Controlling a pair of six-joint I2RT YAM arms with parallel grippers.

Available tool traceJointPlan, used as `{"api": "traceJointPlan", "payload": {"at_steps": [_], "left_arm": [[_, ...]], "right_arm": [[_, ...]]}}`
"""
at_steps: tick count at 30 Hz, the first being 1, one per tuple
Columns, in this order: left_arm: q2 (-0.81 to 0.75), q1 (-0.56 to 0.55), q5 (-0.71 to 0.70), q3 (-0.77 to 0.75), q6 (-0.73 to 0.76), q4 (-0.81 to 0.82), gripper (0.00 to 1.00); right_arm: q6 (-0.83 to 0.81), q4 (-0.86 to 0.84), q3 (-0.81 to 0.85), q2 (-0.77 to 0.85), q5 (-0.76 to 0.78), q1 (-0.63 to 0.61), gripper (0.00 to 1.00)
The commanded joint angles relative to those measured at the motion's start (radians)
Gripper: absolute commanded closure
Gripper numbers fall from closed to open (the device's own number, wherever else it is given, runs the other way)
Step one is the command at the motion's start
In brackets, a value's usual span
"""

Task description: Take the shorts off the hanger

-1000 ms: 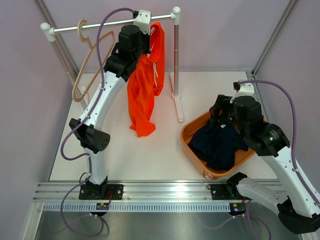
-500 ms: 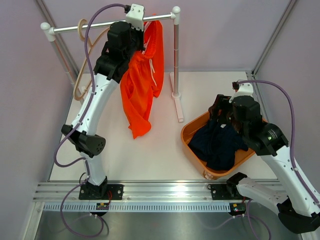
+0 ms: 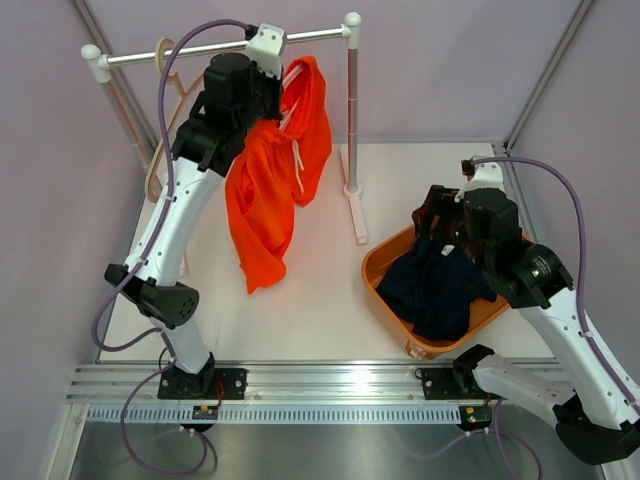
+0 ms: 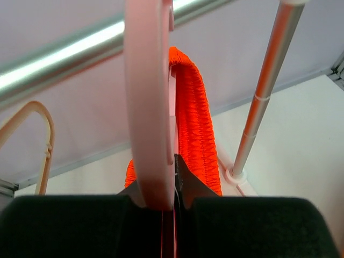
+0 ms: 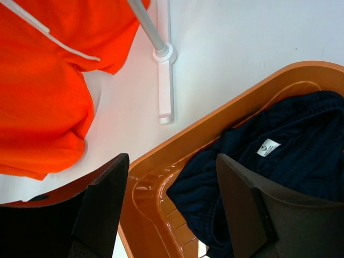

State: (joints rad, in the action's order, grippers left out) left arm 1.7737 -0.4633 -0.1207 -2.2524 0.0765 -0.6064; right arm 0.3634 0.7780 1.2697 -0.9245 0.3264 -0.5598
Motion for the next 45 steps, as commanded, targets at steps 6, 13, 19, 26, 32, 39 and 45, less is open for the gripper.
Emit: {"api": "traceJointPlan", "payload": {"at_steps": [6, 13, 19, 26, 32, 39, 45], "left_arm": [[-0.216, -0.069, 0.064, 0.141, -0.046, -0.055, 1.0], [-0.397, -0.234, -0.042, 0.411, -0.072, -0.058, 1.0], [-0.553, -0.324, -0.045, 0.602, -0.121, -0.033, 1.0], [-0.603, -0.365, -0.051, 0.637, -0.115, -0.067, 1.0], [-0.6, -0.367, -0.046, 0.654, -0.104, -0.059, 1.0], [-0.603, -0.367, -0.045, 0.665, -0.1, -0.053, 1.0], [-0.609, -0.367, -0.054, 0.668, -0.101, -0.056, 1.0]], "right_arm": [[0.0, -0.117, 0.103, -0.117, -0.162, 0.005, 0.24], [0.012, -0.204, 0.175, -0.282, -0.23, -0.051, 0.28], [0.011, -0.232, 0.26, -0.385, -0.21, -0.13, 0.28], [0.037, -0.259, 0.281, -0.453, -0.214, -0.149, 0.28], [0.048, -0.258, 0.306, -0.473, -0.199, -0.175, 0.28], [0.055, -0.252, 0.323, -0.487, -0.188, -0.204, 0.29], [0.052, -0.243, 0.318, -0.482, -0.156, -0.221, 0.29]]}}
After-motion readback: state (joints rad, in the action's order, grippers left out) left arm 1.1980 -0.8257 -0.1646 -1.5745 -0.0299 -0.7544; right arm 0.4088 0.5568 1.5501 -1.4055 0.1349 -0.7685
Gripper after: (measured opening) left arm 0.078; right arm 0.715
